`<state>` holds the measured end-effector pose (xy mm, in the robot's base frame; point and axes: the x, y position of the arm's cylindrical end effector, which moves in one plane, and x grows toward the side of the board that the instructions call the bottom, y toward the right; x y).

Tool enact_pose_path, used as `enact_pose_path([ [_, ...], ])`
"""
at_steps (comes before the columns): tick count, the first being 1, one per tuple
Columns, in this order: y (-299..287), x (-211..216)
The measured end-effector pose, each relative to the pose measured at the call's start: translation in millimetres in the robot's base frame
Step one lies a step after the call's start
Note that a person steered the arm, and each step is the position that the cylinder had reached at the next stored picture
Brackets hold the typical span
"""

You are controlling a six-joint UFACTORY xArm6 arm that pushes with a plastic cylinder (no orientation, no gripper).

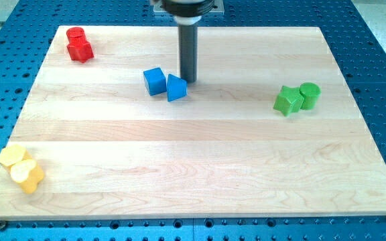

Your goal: Push the green star at the top center of the board

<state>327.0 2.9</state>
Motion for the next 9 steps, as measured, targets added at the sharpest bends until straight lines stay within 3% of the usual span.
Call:
enact_pose_path([
  [1, -59.9, -1.2],
  [2, -67.9, 37.6],
  [3, -20.8, 58.9],
  [4, -16.0, 1.4],
  [5, -34.6, -7.1],
  [6, -107.7, 26.4],
  [8, -56.9, 102.3],
  [9, -151.0, 131.6],
])
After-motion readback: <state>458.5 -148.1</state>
